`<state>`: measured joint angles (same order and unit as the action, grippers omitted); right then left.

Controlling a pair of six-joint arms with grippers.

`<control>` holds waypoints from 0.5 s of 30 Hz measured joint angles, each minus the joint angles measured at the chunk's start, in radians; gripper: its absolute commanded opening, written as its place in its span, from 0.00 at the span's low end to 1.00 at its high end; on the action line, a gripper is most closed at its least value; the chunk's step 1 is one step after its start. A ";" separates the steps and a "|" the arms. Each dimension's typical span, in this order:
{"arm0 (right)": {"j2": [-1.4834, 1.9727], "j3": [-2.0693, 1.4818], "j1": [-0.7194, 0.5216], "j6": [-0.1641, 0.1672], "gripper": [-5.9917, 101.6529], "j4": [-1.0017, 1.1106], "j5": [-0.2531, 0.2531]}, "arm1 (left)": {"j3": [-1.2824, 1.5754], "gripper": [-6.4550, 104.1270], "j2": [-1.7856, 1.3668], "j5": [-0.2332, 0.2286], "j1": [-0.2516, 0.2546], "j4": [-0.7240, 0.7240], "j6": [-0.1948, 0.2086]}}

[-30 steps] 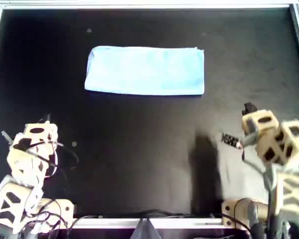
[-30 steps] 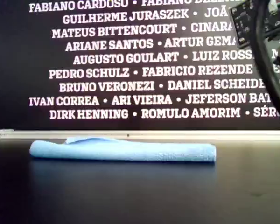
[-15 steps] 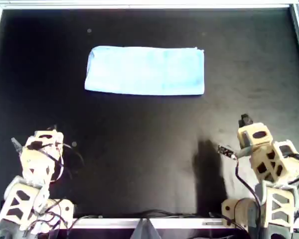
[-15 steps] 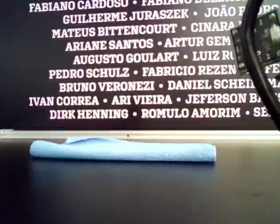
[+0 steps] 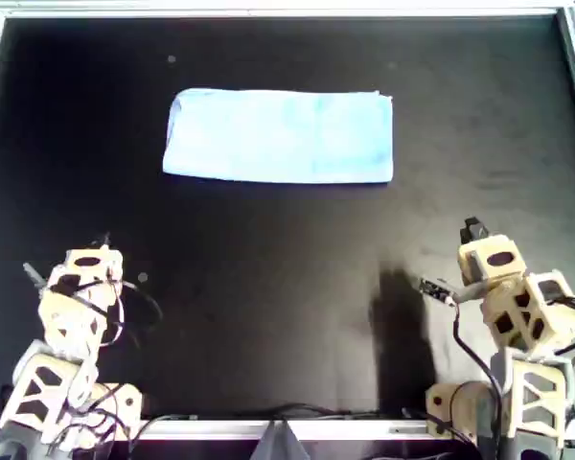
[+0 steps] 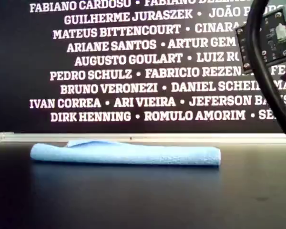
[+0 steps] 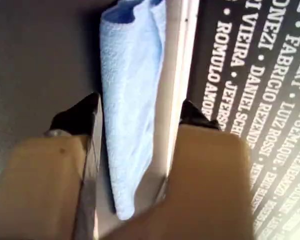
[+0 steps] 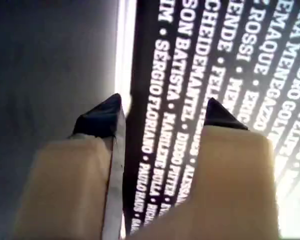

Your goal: Fold a cloth

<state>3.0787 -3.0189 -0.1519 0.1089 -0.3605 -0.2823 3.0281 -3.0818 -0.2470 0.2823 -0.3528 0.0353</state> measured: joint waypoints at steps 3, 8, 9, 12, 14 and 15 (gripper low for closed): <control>0.000 0.000 0.000 -0.021 0.67 0.000 0.000 | 0.000 0.64 0.000 0.000 0.000 0.000 -0.009; 0.000 0.000 0.012 -0.141 0.67 0.000 0.000 | 0.000 0.76 0.000 0.000 0.000 0.000 -0.009; 0.000 0.000 0.029 -0.153 0.67 0.000 0.000 | 0.000 0.78 0.002 0.000 0.000 0.000 -0.009; -0.012 0.000 0.094 -0.169 0.67 0.000 0.005 | 0.000 0.78 0.054 0.000 0.000 0.008 -0.009; -0.067 0.000 0.110 -0.170 0.67 0.002 0.006 | -0.005 0.78 0.127 0.000 0.000 0.011 -0.009; -0.104 0.002 0.120 -0.170 0.67 0.002 0.006 | -0.020 0.79 0.175 0.000 0.000 0.011 -0.009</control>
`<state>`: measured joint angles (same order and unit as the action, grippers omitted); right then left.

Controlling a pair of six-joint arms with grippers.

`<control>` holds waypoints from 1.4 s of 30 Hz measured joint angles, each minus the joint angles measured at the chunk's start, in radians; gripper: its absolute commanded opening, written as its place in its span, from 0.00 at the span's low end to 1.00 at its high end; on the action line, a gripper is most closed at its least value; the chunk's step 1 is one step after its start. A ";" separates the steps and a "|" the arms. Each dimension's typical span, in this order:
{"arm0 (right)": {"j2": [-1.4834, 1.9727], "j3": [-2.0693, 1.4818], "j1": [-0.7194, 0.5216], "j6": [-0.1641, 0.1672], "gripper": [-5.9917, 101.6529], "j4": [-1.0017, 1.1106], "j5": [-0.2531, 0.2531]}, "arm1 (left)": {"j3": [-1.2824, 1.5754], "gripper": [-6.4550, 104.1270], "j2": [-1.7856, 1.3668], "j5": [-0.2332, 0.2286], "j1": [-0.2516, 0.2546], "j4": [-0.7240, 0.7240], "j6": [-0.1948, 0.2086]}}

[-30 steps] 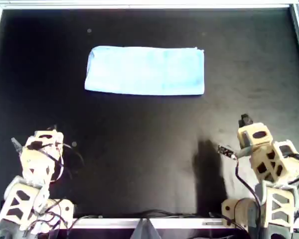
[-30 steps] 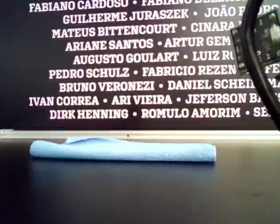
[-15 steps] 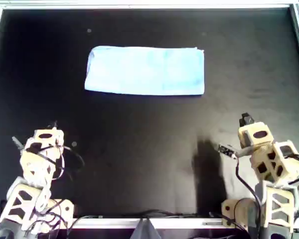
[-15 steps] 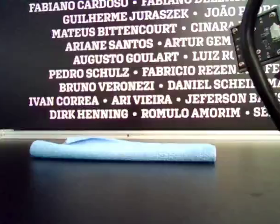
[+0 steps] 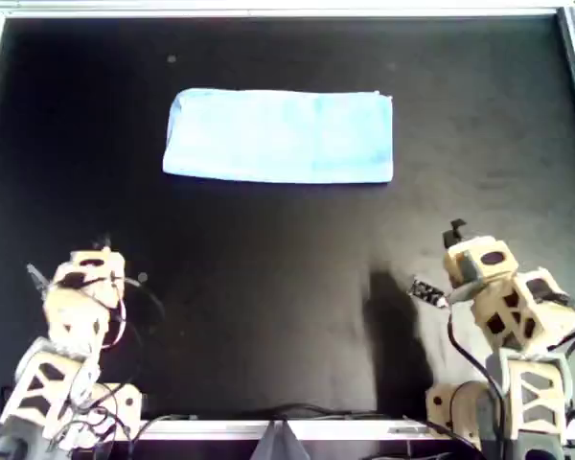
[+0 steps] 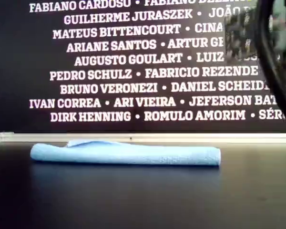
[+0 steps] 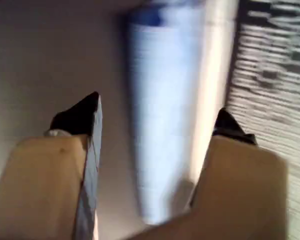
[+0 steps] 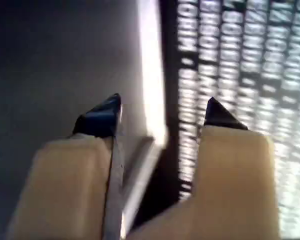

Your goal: Fold a cloth

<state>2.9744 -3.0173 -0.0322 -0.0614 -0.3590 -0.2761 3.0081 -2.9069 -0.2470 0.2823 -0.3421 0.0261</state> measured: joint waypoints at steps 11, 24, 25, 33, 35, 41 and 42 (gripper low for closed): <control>-0.787 0.466 0.018 -0.002 0.84 0.000 -0.003 | -0.598 0.79 0.838 0.000 0.000 0.003 0.008; -1.546 1.083 0.184 -0.018 0.88 0.002 0.000 | -0.963 0.79 1.272 0.000 0.000 0.008 0.000; -1.565 1.111 0.206 -0.018 0.88 0.002 0.000 | -0.989 0.79 1.313 0.000 0.000 0.008 0.000; -1.764 1.304 0.219 -0.017 0.87 0.002 0.000 | -1.180 0.79 1.522 0.000 0.000 0.009 0.000; -1.815 1.335 0.227 -0.018 0.87 0.002 0.000 | -1.213 0.79 1.551 0.000 0.000 0.009 0.000; -1.868 1.408 0.218 -0.029 0.87 0.002 0.000 | -1.290 0.79 1.634 0.000 0.000 0.009 0.000; -1.868 1.411 0.218 -0.040 0.87 0.002 0.002 | -1.305 0.79 1.651 0.000 0.000 0.009 0.000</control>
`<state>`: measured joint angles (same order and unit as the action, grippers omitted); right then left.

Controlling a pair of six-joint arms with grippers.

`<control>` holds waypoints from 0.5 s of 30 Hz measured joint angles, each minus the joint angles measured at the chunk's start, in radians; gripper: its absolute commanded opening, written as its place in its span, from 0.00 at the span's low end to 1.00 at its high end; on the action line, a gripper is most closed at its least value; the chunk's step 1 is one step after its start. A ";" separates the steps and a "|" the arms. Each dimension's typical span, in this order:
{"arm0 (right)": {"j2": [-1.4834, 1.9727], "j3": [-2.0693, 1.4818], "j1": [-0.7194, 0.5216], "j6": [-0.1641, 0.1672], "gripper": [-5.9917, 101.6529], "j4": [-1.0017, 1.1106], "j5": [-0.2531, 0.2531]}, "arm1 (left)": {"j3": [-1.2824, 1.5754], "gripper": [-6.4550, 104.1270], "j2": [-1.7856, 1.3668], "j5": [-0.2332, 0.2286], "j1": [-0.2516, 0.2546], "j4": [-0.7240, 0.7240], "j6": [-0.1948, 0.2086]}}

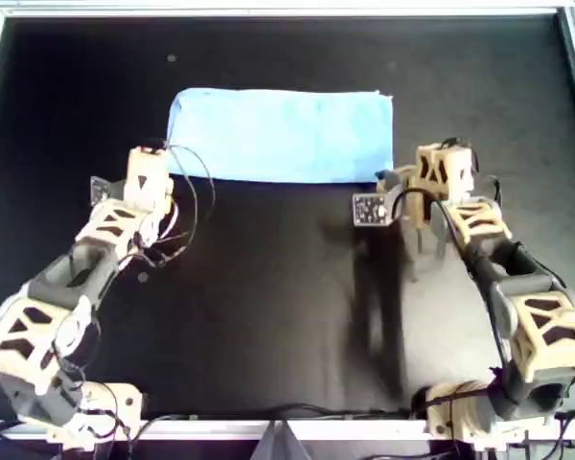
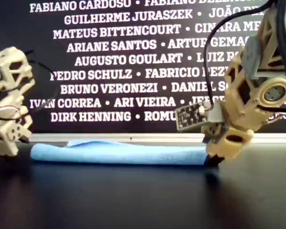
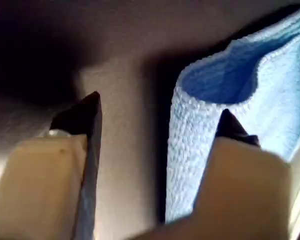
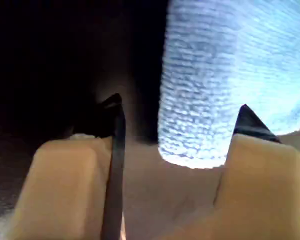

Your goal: Fold a cloth

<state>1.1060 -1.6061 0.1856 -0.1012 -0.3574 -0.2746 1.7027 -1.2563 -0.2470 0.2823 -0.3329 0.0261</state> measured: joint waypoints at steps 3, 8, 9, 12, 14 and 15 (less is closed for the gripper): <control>-0.009 0.002 0.000 -0.035 0.87 0.000 0.035 | -0.055 0.79 0.054 0.000 0.000 0.000 0.000; -0.038 0.038 0.000 -0.049 0.87 0.000 0.103 | -0.161 0.79 0.140 -0.002 0.000 0.000 -0.002; -0.041 0.046 -0.003 -0.051 0.87 0.000 0.106 | -0.181 0.79 0.152 -0.002 0.000 0.000 -0.002; -0.058 0.067 -0.003 -0.051 0.87 0.000 0.107 | -0.227 0.79 0.186 -0.002 0.000 0.000 0.000; -0.067 0.081 -0.003 -0.051 0.87 0.000 0.107 | -0.253 0.79 0.207 -0.005 0.000 0.000 0.000; -0.075 0.092 -0.003 -0.051 0.87 -0.002 0.107 | -0.265 0.79 0.216 -0.005 0.000 0.000 0.000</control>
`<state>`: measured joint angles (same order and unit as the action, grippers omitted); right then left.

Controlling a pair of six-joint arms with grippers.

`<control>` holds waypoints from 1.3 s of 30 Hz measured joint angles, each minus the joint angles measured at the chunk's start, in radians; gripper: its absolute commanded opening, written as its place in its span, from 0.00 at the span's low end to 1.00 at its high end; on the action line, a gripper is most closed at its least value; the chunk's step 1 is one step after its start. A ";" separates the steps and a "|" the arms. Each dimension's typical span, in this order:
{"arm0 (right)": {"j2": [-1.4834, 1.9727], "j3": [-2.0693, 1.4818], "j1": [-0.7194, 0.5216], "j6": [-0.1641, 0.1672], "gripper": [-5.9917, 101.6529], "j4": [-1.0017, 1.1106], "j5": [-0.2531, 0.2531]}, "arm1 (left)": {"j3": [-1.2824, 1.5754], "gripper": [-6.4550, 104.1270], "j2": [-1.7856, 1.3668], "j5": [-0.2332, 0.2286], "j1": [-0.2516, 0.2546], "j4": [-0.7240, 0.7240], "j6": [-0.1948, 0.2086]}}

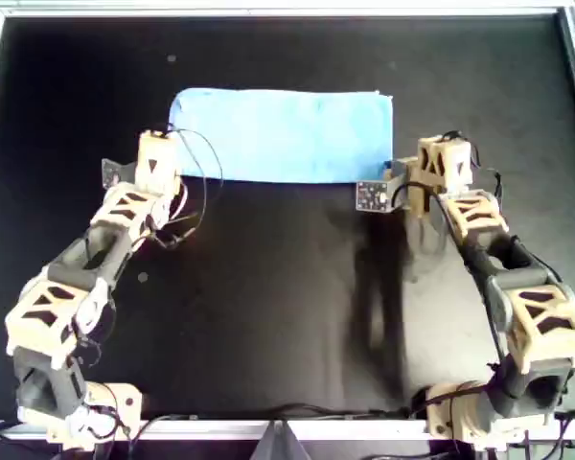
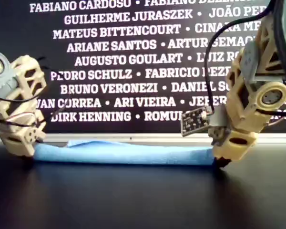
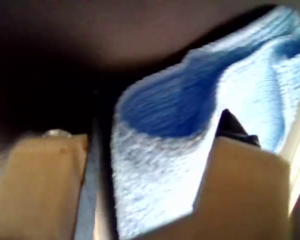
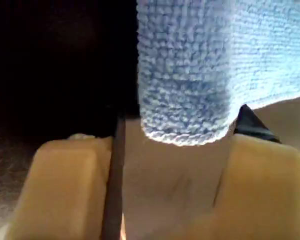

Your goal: Fold a cloth

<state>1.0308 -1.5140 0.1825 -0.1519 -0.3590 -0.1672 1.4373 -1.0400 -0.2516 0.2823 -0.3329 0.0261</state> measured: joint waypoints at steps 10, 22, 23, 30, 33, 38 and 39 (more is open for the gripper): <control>-0.120 0.206 0.012 0.000 0.87 -0.094 0.000 | -0.129 0.78 0.107 0.000 0.000 0.008 0.000; -0.130 0.224 0.014 0.000 0.67 -0.112 -0.003 | -0.143 0.64 0.120 0.000 0.000 0.009 0.000; -0.130 0.224 0.014 0.000 0.61 -0.112 -0.003 | -0.143 0.58 0.120 0.000 0.000 0.009 0.000; -0.130 0.224 0.014 -0.006 0.20 -0.112 -0.003 | -0.146 0.12 0.120 0.000 0.000 0.009 0.006; -0.130 0.224 0.014 -0.006 0.05 -0.112 -0.003 | -0.144 0.02 0.106 0.002 0.000 0.009 0.008; -0.130 0.224 0.014 -0.006 0.06 -0.114 -0.003 | -0.135 0.05 0.078 0.017 0.000 0.005 0.008; -0.130 0.224 0.014 -0.006 0.06 -0.114 -0.003 | -0.132 0.05 0.074 0.017 0.000 0.002 0.008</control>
<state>0.9004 -1.2901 0.1963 -0.1580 -0.4725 -0.1703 1.3054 -0.9664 -0.2347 0.2823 -0.3313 0.0337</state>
